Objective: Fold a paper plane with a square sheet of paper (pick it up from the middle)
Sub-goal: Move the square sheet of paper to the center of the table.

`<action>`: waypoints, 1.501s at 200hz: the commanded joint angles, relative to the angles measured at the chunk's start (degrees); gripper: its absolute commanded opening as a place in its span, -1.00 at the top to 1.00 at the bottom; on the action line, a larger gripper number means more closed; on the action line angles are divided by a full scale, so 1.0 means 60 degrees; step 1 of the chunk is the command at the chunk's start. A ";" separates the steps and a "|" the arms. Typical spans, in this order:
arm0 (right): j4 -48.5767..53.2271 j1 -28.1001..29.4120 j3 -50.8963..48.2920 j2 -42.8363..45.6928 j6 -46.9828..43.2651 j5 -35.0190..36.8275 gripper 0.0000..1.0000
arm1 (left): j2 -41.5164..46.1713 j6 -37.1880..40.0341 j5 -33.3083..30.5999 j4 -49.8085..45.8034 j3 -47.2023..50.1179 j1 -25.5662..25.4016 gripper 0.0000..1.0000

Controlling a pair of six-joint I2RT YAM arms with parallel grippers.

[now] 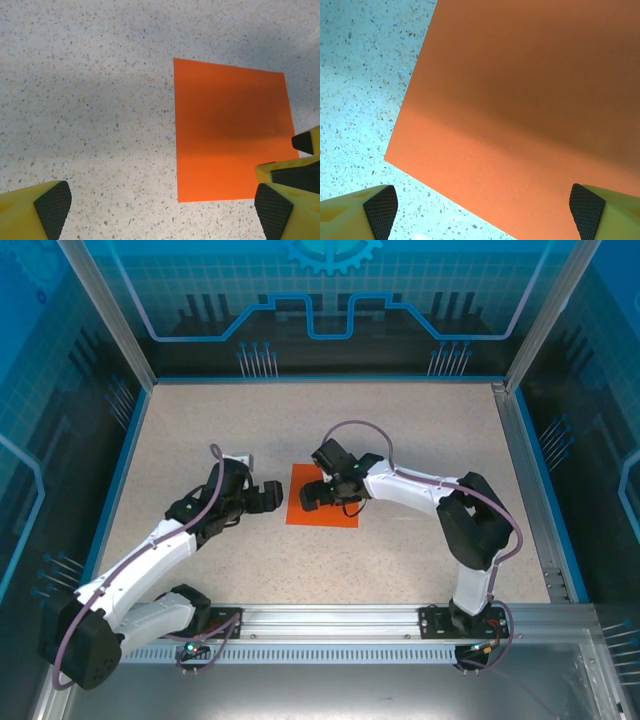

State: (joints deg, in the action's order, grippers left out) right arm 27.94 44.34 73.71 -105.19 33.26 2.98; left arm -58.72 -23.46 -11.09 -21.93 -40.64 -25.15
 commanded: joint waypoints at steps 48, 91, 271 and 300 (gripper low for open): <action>-0.0671 -0.0061 -0.1462 0.1756 0.0105 0.1233 -0.87 | 0.0625 0.0109 0.0258 0.1589 0.0929 0.0316 -0.97; -0.2145 -0.1043 -0.2126 0.2282 -0.1225 0.0382 -0.90 | -0.0343 0.0482 0.1563 0.1340 0.0287 0.1087 -0.97; -0.0483 -0.0237 0.0197 -0.1495 0.0683 -0.2665 -0.49 | -0.1201 0.0128 0.2548 0.1164 -0.0296 0.2257 -0.97; -0.0115 -0.0268 -0.0294 -0.1271 0.0114 -0.2468 -0.49 | -0.1172 -0.0014 0.2709 0.1186 -0.0273 0.2257 -0.97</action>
State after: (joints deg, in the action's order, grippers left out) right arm 24.38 43.05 74.19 -113.34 35.86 -11.60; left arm -66.54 -22.52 2.52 -14.66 -41.01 -12.14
